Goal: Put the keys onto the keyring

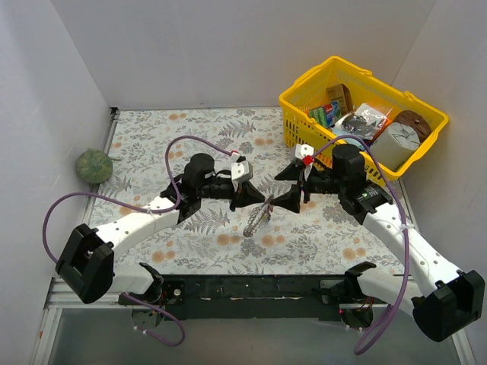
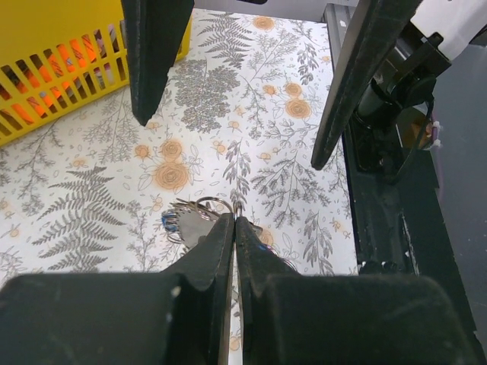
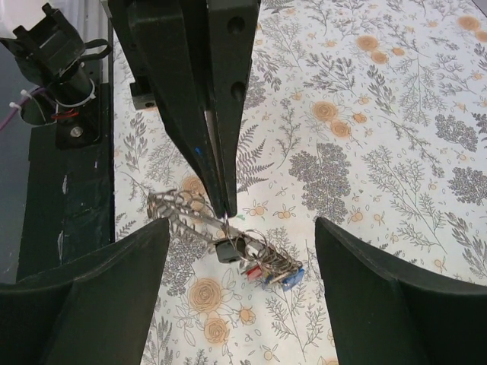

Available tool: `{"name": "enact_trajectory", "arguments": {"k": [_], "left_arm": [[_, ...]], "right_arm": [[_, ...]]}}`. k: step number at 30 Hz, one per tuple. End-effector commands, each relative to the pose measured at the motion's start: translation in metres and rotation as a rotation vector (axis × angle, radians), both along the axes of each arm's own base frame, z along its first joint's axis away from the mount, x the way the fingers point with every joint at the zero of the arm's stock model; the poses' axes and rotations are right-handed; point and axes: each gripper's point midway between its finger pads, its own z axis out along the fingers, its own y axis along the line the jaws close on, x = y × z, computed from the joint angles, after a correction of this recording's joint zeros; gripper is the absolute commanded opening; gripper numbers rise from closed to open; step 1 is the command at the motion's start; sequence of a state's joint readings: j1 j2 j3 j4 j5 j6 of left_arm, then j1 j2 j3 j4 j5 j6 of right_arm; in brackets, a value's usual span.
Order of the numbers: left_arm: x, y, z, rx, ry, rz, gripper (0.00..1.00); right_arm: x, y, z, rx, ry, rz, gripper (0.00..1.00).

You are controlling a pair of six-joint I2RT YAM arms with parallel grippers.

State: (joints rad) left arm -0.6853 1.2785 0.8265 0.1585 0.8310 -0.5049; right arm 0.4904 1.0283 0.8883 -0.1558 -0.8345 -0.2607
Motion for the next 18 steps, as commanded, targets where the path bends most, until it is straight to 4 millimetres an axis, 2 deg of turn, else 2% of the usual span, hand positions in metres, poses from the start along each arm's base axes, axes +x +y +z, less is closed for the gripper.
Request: {"name": "enact_trajectory", "arguments": {"k": [1, 6, 8, 9, 10, 12, 16, 18], "left_arm": [[-0.009, -0.027, 0.027, -0.097, -0.047, -0.037, 0.0], [-0.01, -0.042, 0.026, -0.14, -0.017, -0.042, 0.0], [-0.012, -0.041, 0.013, -0.143, 0.014, -0.03, 0.0], [-0.006, -0.042, 0.016, -0.182, -0.011, -0.001, 0.0], [-0.009, -0.038, -0.003, -0.17, 0.041, 0.019, 0.0], [-0.005, -0.035, -0.005, -0.216, 0.027, 0.065, 0.0], [0.007, -0.024, -0.059, -0.161, 0.101, 0.192, 0.0], [0.006, -0.022, -0.084, -0.112, 0.129, 0.202, 0.0]], "right_arm": [[0.006, -0.004, 0.013, 0.045, -0.048, -0.038, 0.85], [0.012, -0.009, 0.013, 0.05, -0.042, -0.07, 0.86], [0.014, -0.011, 0.012, 0.054, -0.043, -0.082, 0.87], [0.015, -0.013, 0.013, 0.06, -0.042, -0.094, 0.87], [0.015, -0.014, 0.012, 0.067, -0.046, -0.095, 0.87], [0.016, -0.016, 0.011, 0.072, -0.036, -0.104, 0.88], [0.016, -0.017, 0.005, 0.069, -0.011, -0.105, 0.88], [0.017, -0.017, 0.003, 0.068, -0.006, -0.109, 0.88]]}}
